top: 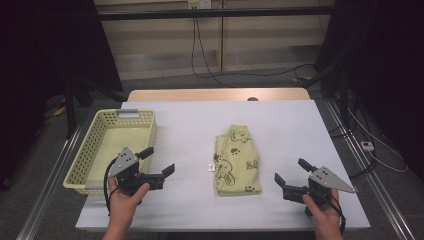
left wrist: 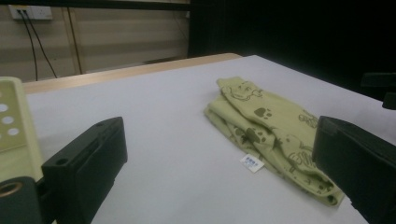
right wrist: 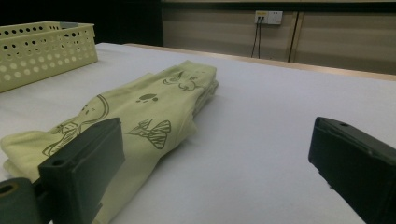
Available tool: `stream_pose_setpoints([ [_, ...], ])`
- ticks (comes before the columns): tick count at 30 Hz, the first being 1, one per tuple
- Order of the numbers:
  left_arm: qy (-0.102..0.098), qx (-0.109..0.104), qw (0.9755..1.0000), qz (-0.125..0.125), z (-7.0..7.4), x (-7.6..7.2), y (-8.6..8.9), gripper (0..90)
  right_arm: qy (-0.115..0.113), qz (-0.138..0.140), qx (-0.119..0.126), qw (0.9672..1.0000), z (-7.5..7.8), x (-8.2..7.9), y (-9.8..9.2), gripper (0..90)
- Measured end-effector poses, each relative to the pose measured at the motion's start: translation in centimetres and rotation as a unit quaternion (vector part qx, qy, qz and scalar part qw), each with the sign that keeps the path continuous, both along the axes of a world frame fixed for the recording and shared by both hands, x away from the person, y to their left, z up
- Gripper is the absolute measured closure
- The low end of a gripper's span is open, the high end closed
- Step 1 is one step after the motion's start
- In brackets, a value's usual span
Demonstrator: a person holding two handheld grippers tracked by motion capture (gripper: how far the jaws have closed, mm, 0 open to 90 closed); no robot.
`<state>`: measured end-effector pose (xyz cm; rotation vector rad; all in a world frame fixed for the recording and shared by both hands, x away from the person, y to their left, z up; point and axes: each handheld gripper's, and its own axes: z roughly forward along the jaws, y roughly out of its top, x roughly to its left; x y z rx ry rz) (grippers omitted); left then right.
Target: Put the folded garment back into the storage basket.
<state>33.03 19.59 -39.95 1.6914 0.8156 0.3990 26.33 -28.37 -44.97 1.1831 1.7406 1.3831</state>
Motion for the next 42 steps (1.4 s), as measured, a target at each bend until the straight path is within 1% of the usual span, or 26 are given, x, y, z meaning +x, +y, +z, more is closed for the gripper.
stream_pose_setpoints([
  [2,0.001,0.001,1.0000,-0.004,0.1,0.4,-1.1,3.4,0.001,-0.003,0.003,1.0000,0.0,0.0,0.0,3.2],
  [3,0.001,0.001,1.0000,-0.004,0.1,0.4,-1.1,3.3,0.000,-0.002,0.001,1.0000,0.1,0.0,0.0,3.2],
  [8,0.008,0.006,0.9998,-0.018,0.0,0.9,-2.9,3.2,-0.002,-0.002,0.001,1.0000,0.1,-0.1,-0.1,3.2],
  [9,0.011,0.006,0.9997,-0.021,-0.1,1.2,-3.5,3.0,-0.002,-0.004,0.001,1.0000,0.1,-0.1,-0.2,3.3],
  [11,0.010,0.003,0.9997,-0.021,-0.2,1.3,-3.8,2.9,-0.003,-0.004,0.001,1.0000,0.1,-0.1,-0.2,3.3],
  [13,0.013,0.007,0.9996,-0.023,-0.2,1.6,-4.4,2.6,-0.003,-0.006,0.004,1.0000,0.1,-0.1,-0.2,3.3],
  [15,0.017,0.003,0.9995,-0.027,-0.3,2.0,-4.8,2.6,-0.003,-0.007,0.004,1.0000,0.1,-0.1,-0.2,3.3],
  [16,0.018,0.004,0.9994,-0.028,-0.4,2.1,-5.1,2.7,-0.002,-0.006,0.003,1.0000,0.1,-0.1,-0.3,3.3],
  [17,0.023,0.006,0.9993,-0.027,-0.5,2.4,-5.6,2.6,-0.002,-0.006,0.005,1.0000,0.1,-0.1,-0.2,3.3],
  [20,0.030,0.003,0.9991,-0.030,-0.6,2.8,-6.1,2.8,-0.003,-0.007,0.004,1.0000,0.1,-0.1,-0.2,3.4],
  [25,0.049,0.005,0.9983,-0.032,-1.0,3.5,-7.4,3.5,-0.003,-0.006,0.004,1.0000,0.1,-0.1,-0.3,3.4],
  [26,0.051,0.001,0.9982,-0.032,-1.0,3.5,-7.6,3.6,-0.003,-0.006,0.004,1.0000,0.1,-0.1,-0.3,3.4],
  [30,0.062,0.009,0.9974,-0.034,-1.4,4.1,-8.5,4.2,-0.003,-0.007,0.005,1.0000,0.1,-0.1,-0.3,3.5],
  [31,0.069,0.009,0.9969,-0.036,-1.6,4.3,-8.9,4.3,-0.003,-0.006,0.005,1.0000,0.1,-0.1,-0.3,3.5],
  [34,0.073,0.014,0.9966,-0.037,-1.8,4.6,-9.4,4.6,-0.003,-0.005,0.002,1.0000,0.1,-0.1,-0.3,3.5],
  [37,0.085,0.017,0.9954,-0.042,-2.1,4.9,-10.0,4.8,-0.002,-0.005,0.002,1.0000,0.1,-0.1,-0.3,3.5],
  [42,0.097,0.022,0.9940,-0.046,-2.7,5.4,-10.8,5.1,-0.002,-0.004,0.001,1.0000,0.1,-0.1,-0.2,3.5],
])
